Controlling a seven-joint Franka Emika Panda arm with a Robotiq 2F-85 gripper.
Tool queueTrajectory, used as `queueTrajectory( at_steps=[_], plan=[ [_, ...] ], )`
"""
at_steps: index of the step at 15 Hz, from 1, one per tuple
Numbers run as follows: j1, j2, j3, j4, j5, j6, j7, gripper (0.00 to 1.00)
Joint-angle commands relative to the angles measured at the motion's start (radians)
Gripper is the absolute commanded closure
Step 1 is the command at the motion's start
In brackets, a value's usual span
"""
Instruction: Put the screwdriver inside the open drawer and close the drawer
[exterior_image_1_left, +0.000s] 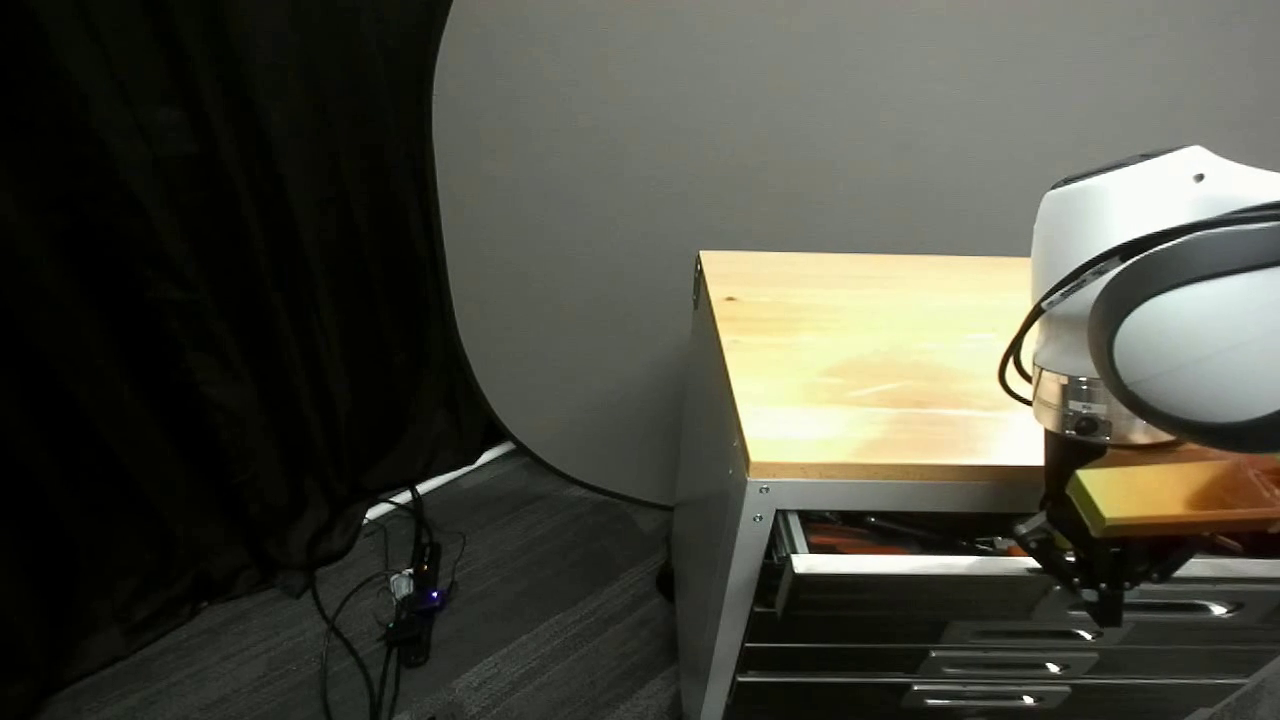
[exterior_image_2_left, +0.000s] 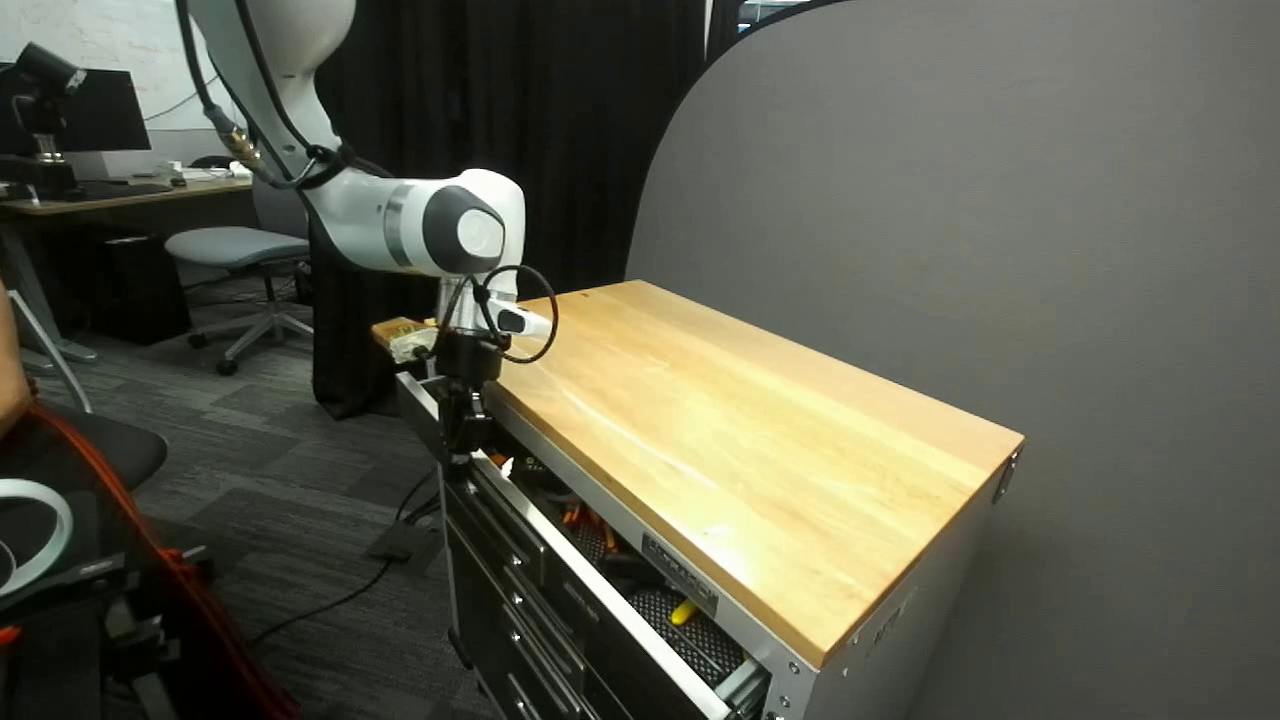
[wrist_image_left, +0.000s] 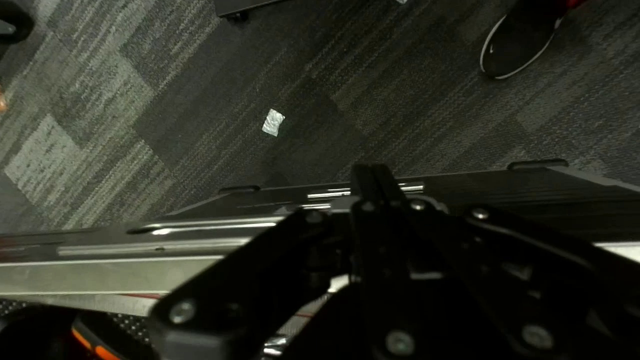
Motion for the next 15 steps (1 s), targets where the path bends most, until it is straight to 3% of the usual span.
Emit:
queueTrajectory(
  at_steps=[1,5,10,14,15],
  plan=[
    [0.014,0.044,0.001,0.048,-0.040,0.054,-0.099,0.93],
    [0.028,0.048,-0.006,0.050,-0.117,0.110,-0.190,0.93],
    [0.041,0.048,-0.027,0.039,-0.201,0.283,-0.208,0.93],
    [0.052,0.024,-0.047,-0.020,-0.200,0.401,-0.192,0.93],
    [0.050,0.012,-0.046,-0.037,-0.189,0.408,-0.204,0.88]
  ],
)
